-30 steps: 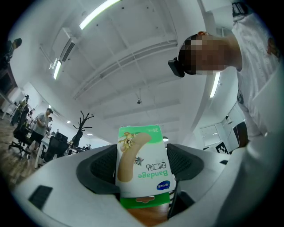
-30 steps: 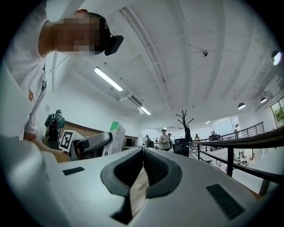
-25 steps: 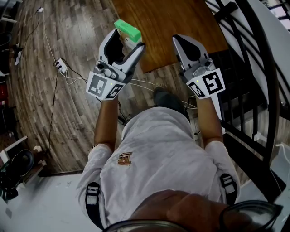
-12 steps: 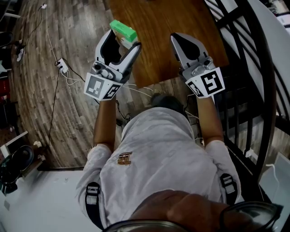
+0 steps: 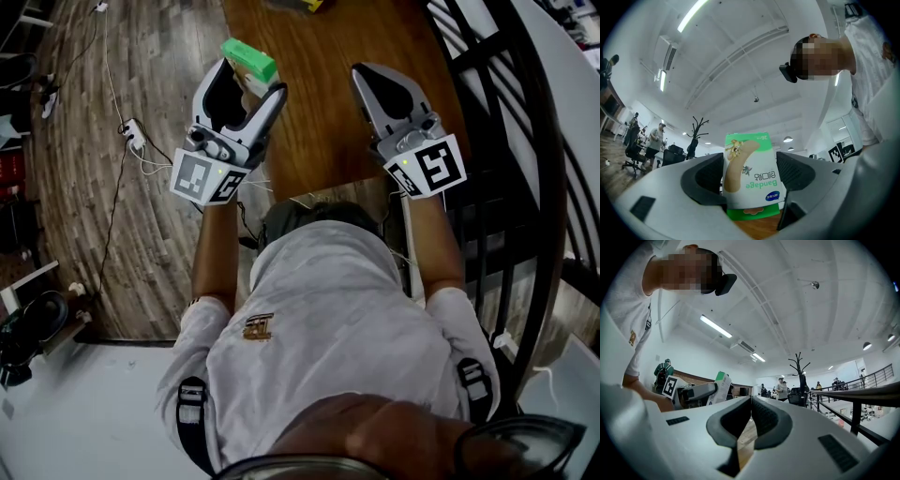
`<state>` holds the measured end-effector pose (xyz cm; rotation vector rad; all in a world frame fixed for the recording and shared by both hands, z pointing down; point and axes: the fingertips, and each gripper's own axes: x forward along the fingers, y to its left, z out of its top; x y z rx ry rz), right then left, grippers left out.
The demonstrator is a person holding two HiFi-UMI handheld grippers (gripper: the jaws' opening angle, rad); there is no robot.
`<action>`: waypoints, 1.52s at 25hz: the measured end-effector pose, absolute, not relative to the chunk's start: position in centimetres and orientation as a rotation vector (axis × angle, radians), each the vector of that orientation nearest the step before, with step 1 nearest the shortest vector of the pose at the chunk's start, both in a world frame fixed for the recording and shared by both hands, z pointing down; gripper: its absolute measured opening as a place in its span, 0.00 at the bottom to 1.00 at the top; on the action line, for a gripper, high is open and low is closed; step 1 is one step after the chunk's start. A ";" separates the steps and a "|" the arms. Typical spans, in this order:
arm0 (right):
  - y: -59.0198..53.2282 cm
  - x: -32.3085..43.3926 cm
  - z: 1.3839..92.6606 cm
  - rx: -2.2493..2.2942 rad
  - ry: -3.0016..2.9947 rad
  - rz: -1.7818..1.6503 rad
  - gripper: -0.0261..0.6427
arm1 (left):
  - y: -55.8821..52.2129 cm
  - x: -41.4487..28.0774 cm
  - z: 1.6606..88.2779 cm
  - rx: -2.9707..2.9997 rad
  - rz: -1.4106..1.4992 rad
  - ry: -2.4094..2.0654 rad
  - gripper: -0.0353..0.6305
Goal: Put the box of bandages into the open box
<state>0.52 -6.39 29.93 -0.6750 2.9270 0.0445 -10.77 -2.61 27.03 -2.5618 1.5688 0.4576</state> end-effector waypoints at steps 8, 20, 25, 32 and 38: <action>-9.0 0.8 28.7 -0.663 2.935 0.057 0.09 | -5.3 -10.3 25.0 -2.543 0.448 1.559 0.61; -12.0 -0.2 27.3 -0.721 2.921 0.095 0.09 | -8.6 -10.7 24.1 -2.568 0.452 1.492 0.61; -13.2 -2.7 27.0 -0.766 2.930 0.121 0.09 | -10.4 -13.4 24.2 -2.589 0.467 1.459 0.61; -16.2 -3.4 28.1 -0.846 2.943 0.119 0.09 | -13.4 -14.7 25.7 -2.634 0.462 1.424 0.61; -23.3 -7.7 32.2 -0.899 2.979 0.098 0.09 | -20.7 -19.2 29.6 -2.680 0.445 1.411 0.61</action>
